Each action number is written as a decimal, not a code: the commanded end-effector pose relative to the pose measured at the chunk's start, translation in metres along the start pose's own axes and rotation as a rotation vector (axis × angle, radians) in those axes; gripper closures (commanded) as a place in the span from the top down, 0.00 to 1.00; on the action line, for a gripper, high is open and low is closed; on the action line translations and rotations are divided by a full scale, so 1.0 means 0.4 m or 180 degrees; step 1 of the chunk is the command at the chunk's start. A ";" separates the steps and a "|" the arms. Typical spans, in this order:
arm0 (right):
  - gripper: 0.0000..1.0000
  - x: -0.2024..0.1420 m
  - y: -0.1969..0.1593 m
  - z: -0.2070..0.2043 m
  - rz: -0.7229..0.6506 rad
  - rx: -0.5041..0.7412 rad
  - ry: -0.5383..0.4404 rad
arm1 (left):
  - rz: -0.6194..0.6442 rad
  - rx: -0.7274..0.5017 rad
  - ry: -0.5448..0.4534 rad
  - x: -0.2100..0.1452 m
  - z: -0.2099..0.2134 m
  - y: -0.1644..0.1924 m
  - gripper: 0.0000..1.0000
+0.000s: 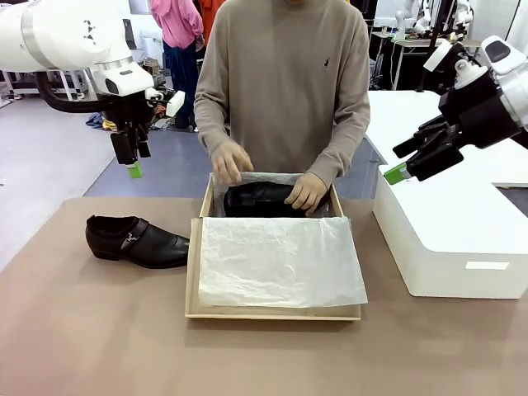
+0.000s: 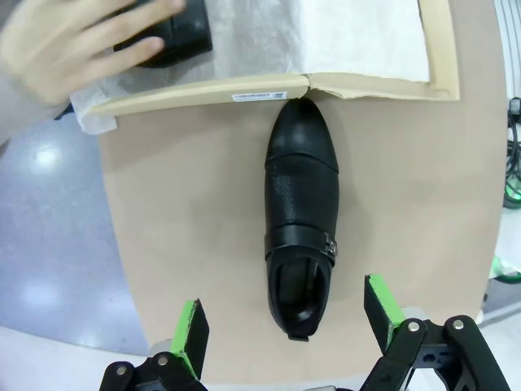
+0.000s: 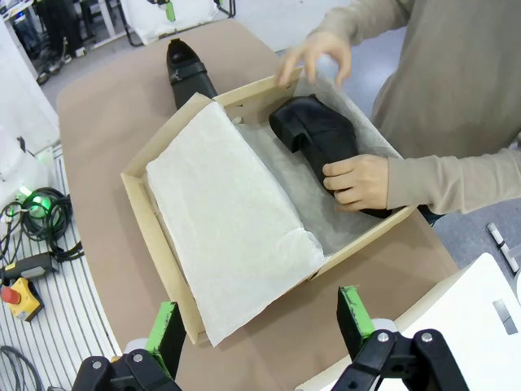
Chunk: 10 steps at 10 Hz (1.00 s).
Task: Pack the shoes into the box.
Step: Place the other shoe of the Shoes into the Shoes Box.
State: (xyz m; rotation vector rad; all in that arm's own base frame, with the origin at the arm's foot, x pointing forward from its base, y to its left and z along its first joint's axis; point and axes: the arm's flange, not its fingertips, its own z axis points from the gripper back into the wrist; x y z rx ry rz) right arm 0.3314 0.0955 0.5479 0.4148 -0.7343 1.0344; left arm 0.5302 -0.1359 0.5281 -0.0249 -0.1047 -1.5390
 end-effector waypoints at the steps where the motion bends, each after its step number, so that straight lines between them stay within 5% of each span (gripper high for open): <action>1: 1.00 0.001 -0.008 -0.002 0.0046 0.0046 -0.0075 | 0.0011 0.0008 0.0000 -0.006 0.007 -0.001 1.00; 10: 1.00 0.001 -0.008 -0.002 0.0046 0.0046 -0.0075 | 0.0159 0.0066 0.0148 -0.189 -0.116 0.000 1.00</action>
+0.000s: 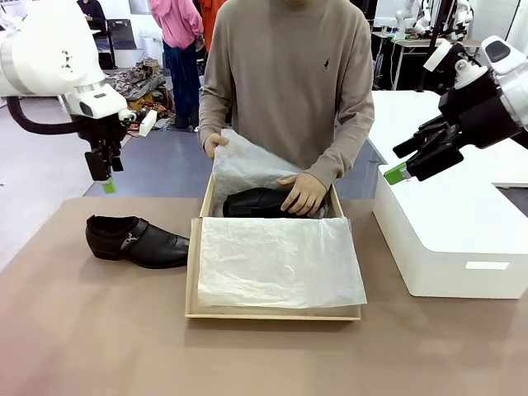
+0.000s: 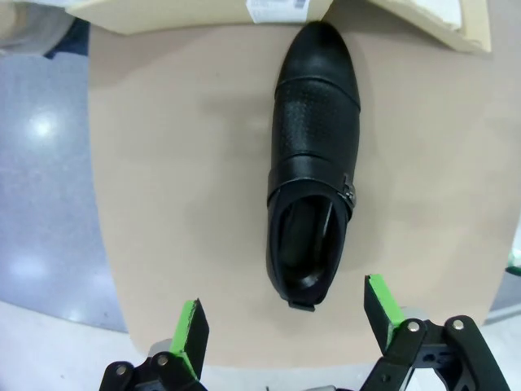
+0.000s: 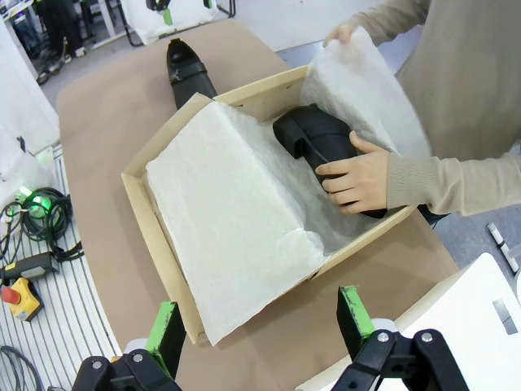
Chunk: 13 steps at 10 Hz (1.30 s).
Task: Pack the shoes into the box.
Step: Place the other shoe of the Shoes into the Shoes Box.
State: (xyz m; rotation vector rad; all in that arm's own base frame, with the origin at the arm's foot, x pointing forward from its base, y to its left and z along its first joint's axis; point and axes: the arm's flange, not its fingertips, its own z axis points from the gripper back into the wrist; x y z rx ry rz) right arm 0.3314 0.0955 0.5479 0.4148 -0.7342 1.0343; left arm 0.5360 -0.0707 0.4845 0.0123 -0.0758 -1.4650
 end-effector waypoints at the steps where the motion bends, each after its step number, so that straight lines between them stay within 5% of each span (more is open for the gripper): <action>1: 1.00 0.001 -0.008 -0.002 0.0046 0.0046 -0.0075 | -0.0041 -0.0006 -0.0002 -0.034 -0.047 -0.003 1.00; 13: 1.00 0.001 -0.008 -0.002 0.0046 0.0046 -0.0075 | -0.0059 -0.0142 -0.0016 -0.052 -0.117 0.041 1.00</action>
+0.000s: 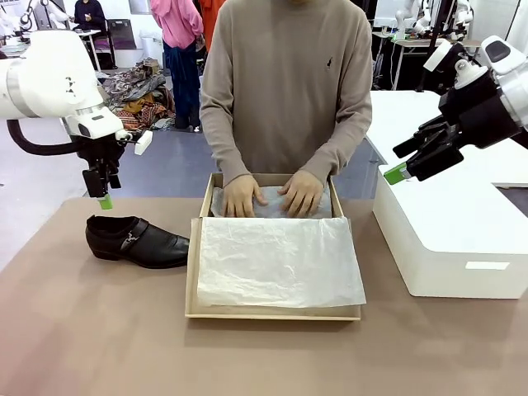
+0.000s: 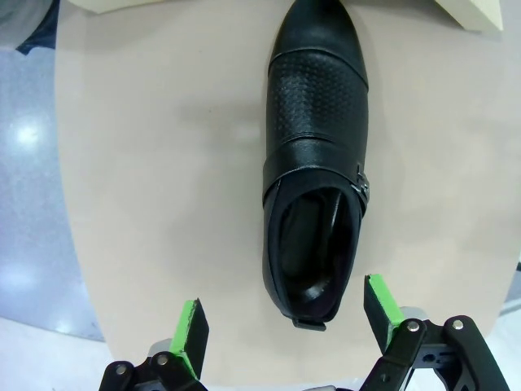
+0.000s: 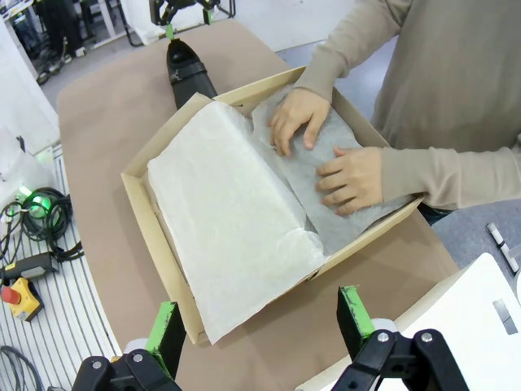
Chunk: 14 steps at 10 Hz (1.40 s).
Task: Pack the shoes into the box.
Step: Place the other shoe of the Shoes into the Shoes Box.
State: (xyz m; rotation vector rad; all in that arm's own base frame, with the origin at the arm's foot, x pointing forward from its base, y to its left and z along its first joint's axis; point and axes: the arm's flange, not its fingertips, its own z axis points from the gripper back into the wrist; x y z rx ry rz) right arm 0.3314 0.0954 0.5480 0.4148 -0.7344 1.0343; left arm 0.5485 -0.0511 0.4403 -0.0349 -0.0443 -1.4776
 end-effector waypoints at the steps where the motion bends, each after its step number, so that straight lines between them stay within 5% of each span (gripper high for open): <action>1: 1.00 0.001 -0.008 -0.003 0.0046 0.0046 -0.0075 | -0.0066 0.0010 0.0007 -0.005 -0.021 0.024 1.00; 8: 1.00 0.001 -0.008 -0.003 0.0046 0.0046 -0.0075 | -0.0382 -0.0029 -0.0059 -0.029 -0.086 0.063 1.00; 14: 1.00 0.001 -0.008 -0.003 0.0046 0.0046 -0.0075 | -0.0209 -0.0093 0.0006 -0.006 -0.132 0.073 1.00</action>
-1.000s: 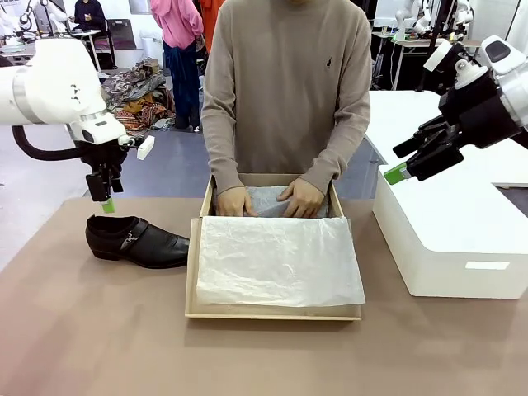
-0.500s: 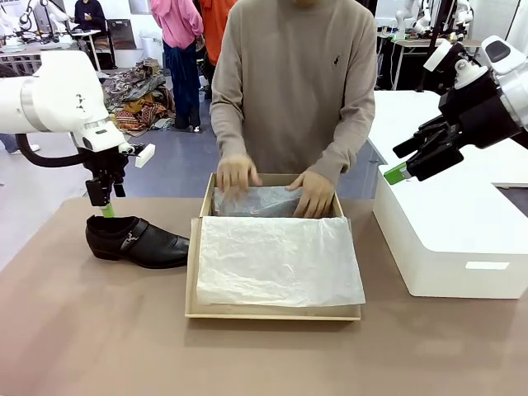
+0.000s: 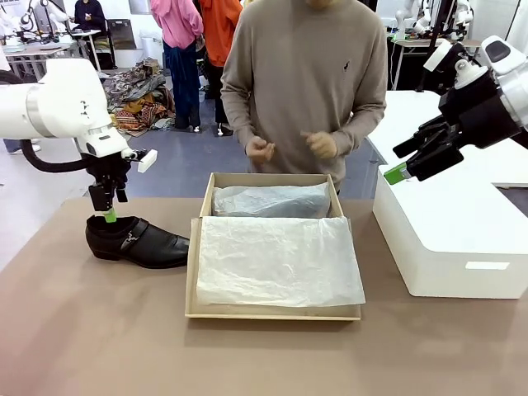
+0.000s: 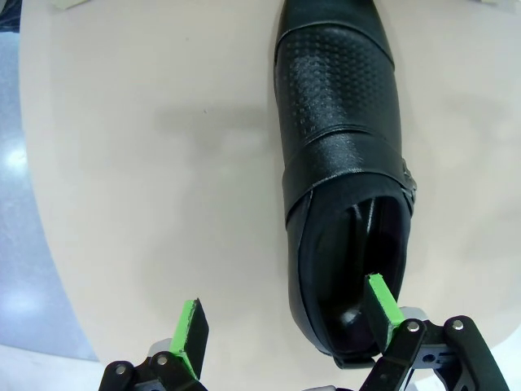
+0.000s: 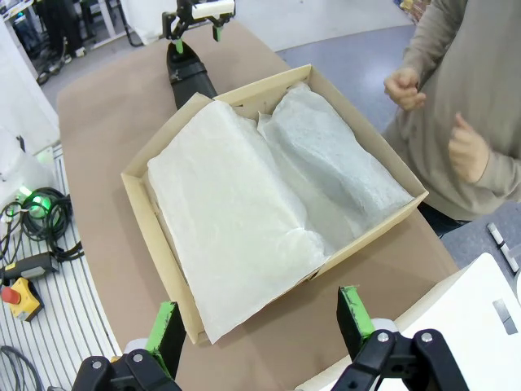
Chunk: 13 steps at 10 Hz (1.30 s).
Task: Pack the shoes into the box.
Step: Place the other shoe of the Shoes into the Shoes Box.
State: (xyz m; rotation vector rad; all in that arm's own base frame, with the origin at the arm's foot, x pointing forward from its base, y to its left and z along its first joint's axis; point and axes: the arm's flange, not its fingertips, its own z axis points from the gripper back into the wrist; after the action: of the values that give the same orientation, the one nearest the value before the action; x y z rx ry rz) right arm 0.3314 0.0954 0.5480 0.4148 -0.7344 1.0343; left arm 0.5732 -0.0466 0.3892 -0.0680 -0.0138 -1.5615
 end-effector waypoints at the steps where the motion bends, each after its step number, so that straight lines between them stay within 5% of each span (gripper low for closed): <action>1: 1.00 0.001 -0.008 -0.003 0.0046 0.0046 -0.0075 | 0.0077 0.0014 0.0028 0.006 -0.014 0.019 1.00; 12: 1.00 0.001 -0.008 -0.003 0.0046 0.0046 -0.0075 | 0.0144 -0.0448 -0.0099 -0.018 -0.119 0.036 1.00; 13: 1.00 0.001 -0.008 -0.003 0.0046 0.0046 -0.0075 | 0.0144 -0.0462 -0.0091 -0.018 -0.118 0.035 0.81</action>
State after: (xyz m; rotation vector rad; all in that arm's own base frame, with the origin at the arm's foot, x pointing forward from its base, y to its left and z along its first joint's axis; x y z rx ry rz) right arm 0.3314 0.0954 0.5480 0.4148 -0.7344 1.0343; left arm 0.5821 -0.0432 0.3366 -0.1744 0.0828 -1.5243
